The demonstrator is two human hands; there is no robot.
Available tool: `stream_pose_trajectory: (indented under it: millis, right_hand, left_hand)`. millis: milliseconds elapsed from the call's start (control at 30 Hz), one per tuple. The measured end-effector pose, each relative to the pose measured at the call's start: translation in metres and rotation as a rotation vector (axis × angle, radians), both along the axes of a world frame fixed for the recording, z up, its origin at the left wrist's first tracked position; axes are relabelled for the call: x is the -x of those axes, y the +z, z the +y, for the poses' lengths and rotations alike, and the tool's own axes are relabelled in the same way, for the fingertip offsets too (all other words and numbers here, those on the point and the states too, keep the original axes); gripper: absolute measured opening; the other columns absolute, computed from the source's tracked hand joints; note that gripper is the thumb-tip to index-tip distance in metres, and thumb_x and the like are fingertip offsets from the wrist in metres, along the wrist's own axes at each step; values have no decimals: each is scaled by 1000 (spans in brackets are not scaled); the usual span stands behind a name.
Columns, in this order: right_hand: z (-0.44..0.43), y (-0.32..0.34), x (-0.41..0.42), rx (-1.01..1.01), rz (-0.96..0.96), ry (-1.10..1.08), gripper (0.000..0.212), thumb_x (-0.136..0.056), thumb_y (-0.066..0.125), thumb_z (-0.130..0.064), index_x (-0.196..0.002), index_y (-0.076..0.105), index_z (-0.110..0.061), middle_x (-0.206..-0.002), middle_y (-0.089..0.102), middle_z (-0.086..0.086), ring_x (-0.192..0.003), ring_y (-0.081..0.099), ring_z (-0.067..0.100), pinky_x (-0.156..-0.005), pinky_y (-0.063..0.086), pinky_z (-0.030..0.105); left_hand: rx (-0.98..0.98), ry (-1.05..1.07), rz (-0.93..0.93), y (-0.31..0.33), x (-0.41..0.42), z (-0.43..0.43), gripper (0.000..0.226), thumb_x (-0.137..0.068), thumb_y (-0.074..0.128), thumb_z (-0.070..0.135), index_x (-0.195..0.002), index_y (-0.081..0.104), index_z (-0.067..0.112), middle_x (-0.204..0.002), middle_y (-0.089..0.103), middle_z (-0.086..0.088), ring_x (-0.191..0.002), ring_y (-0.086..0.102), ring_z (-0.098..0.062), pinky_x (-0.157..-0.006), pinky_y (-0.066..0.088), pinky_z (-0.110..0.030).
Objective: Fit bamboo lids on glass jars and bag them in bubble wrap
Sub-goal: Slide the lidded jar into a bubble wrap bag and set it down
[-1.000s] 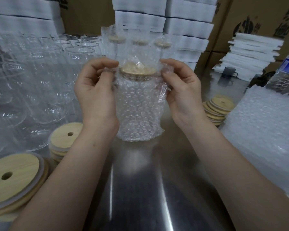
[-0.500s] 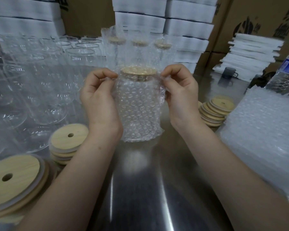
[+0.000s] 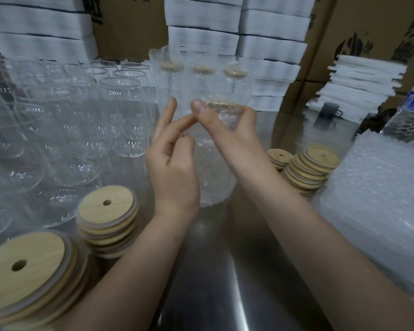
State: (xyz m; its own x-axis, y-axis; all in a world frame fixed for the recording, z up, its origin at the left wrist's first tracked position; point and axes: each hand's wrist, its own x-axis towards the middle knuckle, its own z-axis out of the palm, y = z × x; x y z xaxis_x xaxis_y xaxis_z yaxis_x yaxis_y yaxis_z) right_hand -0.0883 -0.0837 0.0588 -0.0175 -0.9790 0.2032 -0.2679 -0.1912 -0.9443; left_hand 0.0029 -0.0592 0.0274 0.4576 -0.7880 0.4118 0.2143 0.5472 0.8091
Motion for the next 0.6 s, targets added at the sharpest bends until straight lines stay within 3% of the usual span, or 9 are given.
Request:
stream_pose_trajectory:
  millis: [100, 233, 333, 467, 533, 600]
  right_hand:
    - [-7, 3, -2, -63, -116, 24, 81, -73, 76, -59, -128, 26, -28, -107, 50, -15, -92, 46, -8, -69, 34, 14]
    - [-15, 3, -8, -98, -246, 18, 83, -69, 86, -43, -128, 30, -28, -116, 58, -7, -104, 59, 7, -85, 47, 27]
    - [-27, 3, -10, -137, -310, -3, 79, -65, 88, -39, -124, 37, -26, -117, 62, -1, -104, 64, 17, -95, 52, 42]
    - [-51, 4, -11, -89, -316, -107, 71, -68, 85, -41, -116, 35, -25, -112, 56, -4, -97, 59, 12, -80, 51, 30]
    - [-70, 9, -9, -34, -348, -221, 68, -70, 83, -40, -110, 30, -27, -100, 47, -10, -85, 50, 4, -65, 39, 22]
    - [-92, 16, -5, 55, -398, -381, 65, -72, 82, -36, -107, 27, -26, -98, 44, -9, -86, 51, 9, -66, 40, 23]
  left_hand:
    - [4, -61, 66, -1, -5, -3, 45, -70, 43, 8, -76, 78, 35, -134, 57, 12, -130, 50, -6, -107, 44, -39]
    - [-3, -152, 166, -1, -10, -8, 39, -66, 41, 4, -67, 77, 21, -131, 61, 4, -121, 59, -7, -93, 45, -24]
    - [5, -169, 186, -1, -12, -11, 22, -66, 41, 2, -72, 62, 7, -130, 60, -4, -117, 62, -11, -92, 49, -25]
    - [-26, 12, -100, -10, -7, -12, 28, -69, 43, 3, -88, 59, 16, -124, 58, -2, -124, 53, -9, -108, 41, -28]
    - [-66, 111, -317, -18, -6, -12, 29, -69, 44, 5, -91, 58, 18, -118, 58, 1, -115, 53, 1, -104, 39, -21]
    - [-141, 162, -454, -25, -8, -15, 28, -70, 45, 5, -91, 59, 17, -110, 60, 2, -94, 52, 10, -88, 38, -9]
